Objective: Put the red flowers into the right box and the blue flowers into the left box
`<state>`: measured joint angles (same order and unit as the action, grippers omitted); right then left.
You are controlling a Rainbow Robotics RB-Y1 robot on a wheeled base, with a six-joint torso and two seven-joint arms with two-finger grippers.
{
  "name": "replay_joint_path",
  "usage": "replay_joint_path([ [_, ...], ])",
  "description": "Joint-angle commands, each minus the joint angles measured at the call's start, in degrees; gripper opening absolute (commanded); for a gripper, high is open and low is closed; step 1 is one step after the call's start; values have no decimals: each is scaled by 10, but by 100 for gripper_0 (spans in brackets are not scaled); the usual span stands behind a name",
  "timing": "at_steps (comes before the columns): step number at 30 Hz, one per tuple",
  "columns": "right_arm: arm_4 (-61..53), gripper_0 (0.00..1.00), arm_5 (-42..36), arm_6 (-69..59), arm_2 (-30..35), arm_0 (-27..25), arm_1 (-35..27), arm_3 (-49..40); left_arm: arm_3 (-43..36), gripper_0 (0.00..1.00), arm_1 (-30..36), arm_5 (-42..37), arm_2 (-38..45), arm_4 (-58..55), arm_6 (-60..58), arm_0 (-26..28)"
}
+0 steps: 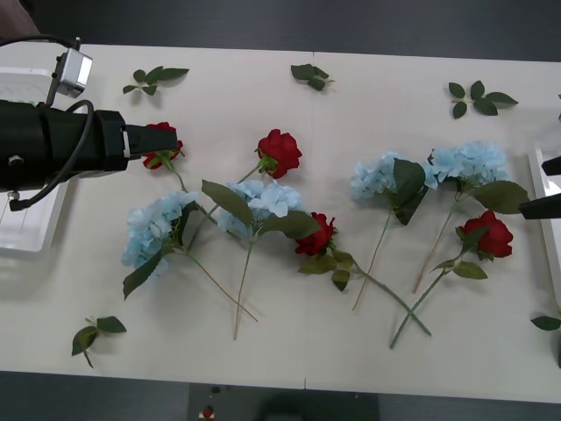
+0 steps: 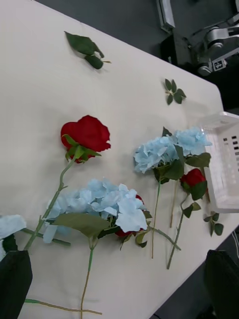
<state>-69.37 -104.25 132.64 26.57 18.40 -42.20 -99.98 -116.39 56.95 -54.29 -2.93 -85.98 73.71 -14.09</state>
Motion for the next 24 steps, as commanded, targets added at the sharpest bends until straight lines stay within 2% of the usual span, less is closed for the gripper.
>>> replay_joint_path([
  [1, 49, 100, 5, -109, -13, 4, -17, -6, 5, 100, 13, -2, -35, 44, -103, -46],
  [11, 148, 100, 68, -273, -85, 4, -17, -6, 69, 100, 13, -2, -131, 145, -233, -125],
  [24, 194, 100, 150, -432, -193, 4, -17, -6, 103, 100, 12, -60, -134, 249, -326, -141],
])
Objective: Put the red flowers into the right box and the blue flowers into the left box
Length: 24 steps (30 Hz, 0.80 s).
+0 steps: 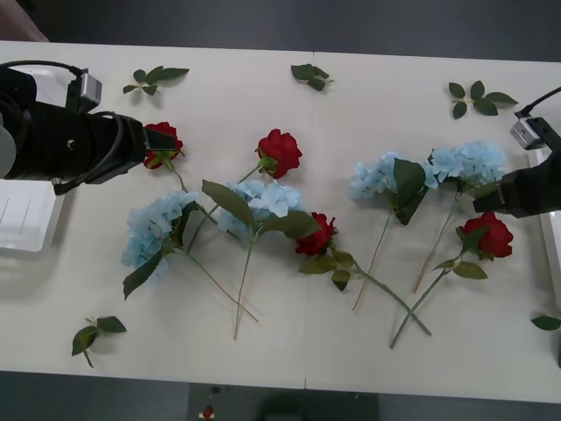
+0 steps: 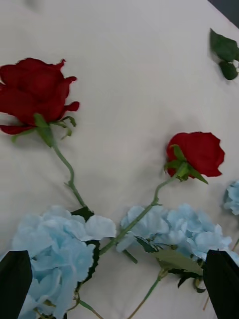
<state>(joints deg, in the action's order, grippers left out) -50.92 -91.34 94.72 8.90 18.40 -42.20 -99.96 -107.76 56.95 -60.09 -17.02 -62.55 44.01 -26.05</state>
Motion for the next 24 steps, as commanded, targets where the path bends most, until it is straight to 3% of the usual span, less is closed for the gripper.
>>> replay_joint_path([
  [1, 13, 100, 28, -64, -25, 4, -16, -6, 24, 100, 10, -2, 6, 16, -29, -23],
  [9, 41, 100, 100, -161, -99, 4, -16, 4, 102, 100, -21, -2, -36, 34, -27, -73],
  [19, 57, 100, 214, -174, -177, 29, -10, 98, 186, 100, -64, -1, -86, 52, -16, -125],
  [24, 68, 100, 240, -172, -186, 40, 7, 132, 232, 100, -82, 3, -115, 59, -14, -153],
])
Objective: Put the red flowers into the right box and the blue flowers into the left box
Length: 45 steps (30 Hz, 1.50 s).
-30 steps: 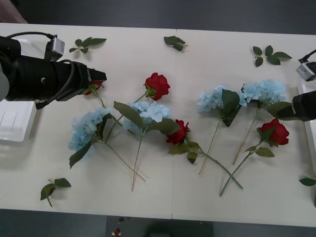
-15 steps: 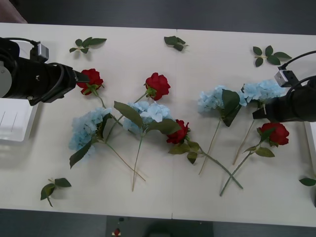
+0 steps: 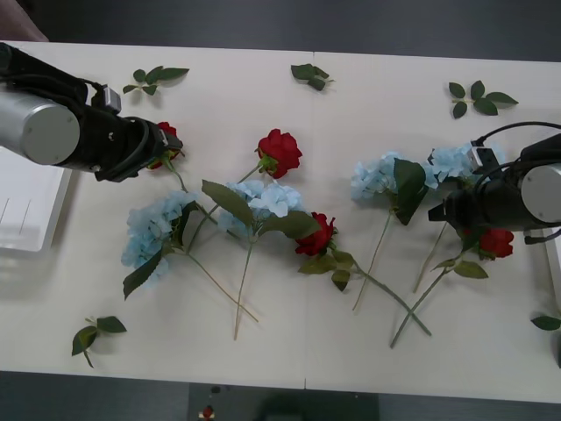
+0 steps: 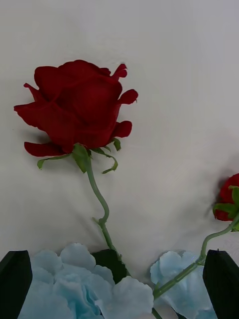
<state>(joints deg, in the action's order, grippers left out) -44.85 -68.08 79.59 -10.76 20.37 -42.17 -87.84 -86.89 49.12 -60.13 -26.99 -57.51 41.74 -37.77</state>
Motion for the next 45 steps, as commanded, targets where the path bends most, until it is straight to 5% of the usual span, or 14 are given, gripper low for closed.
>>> replay_joint_path([
  [1, 12, 100, 8, -20, 10, 25, 13, 18, 36, 100, -9, 10, -24, 12, 11, -42],
  [31, 59, 100, 82, -25, -15, 33, 48, 79, 223, 100, -98, 34, -177, 99, 35, -152],
  [32, 59, 98, 82, -25, -15, 33, 48, 79, 225, 100, -100, 34, -177, 100, 35, -152],
  [35, 61, 20, 82, -25, -17, 33, 48, 79, 224, 100, -102, 34, -177, 104, 37, -153],
  [38, 62, 1, 82, -26, -19, 33, 48, 79, 225, 100, -103, 34, -177, 104, 39, -152],
  [42, 64, 0, 82, -26, -20, 32, 48, 79, 224, 94, -103, 34, -184, 106, 40, -152],
  [45, 70, 0, 82, -26, -19, 33, 48, 79, 224, 76, -103, 34, -186, 107, 41, -152],
])
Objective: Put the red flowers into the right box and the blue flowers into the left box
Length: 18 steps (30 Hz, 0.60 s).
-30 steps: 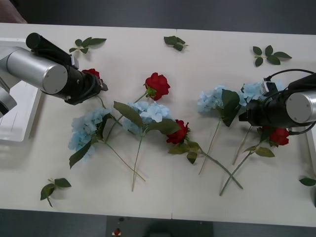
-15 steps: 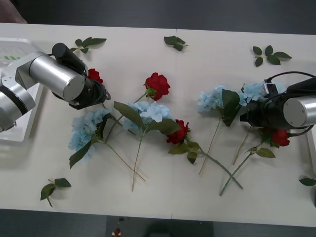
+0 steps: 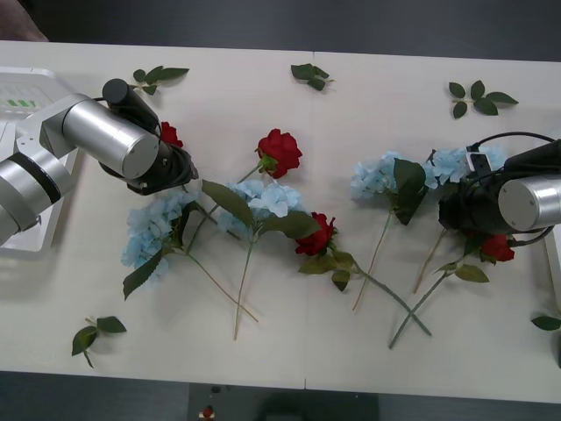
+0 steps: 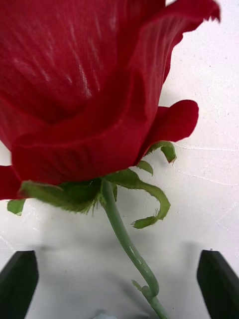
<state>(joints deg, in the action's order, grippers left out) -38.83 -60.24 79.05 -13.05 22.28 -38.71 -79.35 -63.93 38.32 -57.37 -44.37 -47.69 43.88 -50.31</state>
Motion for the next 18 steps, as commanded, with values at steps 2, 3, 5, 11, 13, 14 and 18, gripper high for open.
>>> replay_joint_path([
  [2, 14, 0, 4, -21, 4, 14, 14, -6, -6, 49, 5, 8, -16, 9, 21, -27],
  [3, 16, 0, 4, -21, 3, 14, 14, -6, -6, 37, 4, 9, -19, 12, 21, -27],
  [5, 17, 0, 4, -21, 4, 14, 14, -6, -5, 17, 5, 15, -26, 16, 20, -27],
  [11, 21, 0, 4, -22, 4, 22, 14, -6, -5, 0, 5, 22, -32, 21, 19, -27],
  [13, 20, 0, 0, -23, 4, 27, 14, -6, -5, 0, 5, 22, -32, 20, 18, -27],
  [14, 20, 0, -5, -23, 7, 29, 14, -6, -5, 0, 5, 22, -32, 21, 18, -27],
  [18, 17, 0, -33, -26, 21, 41, 14, -13, -6, 0, 5, 23, -32, 21, 20, -28],
])
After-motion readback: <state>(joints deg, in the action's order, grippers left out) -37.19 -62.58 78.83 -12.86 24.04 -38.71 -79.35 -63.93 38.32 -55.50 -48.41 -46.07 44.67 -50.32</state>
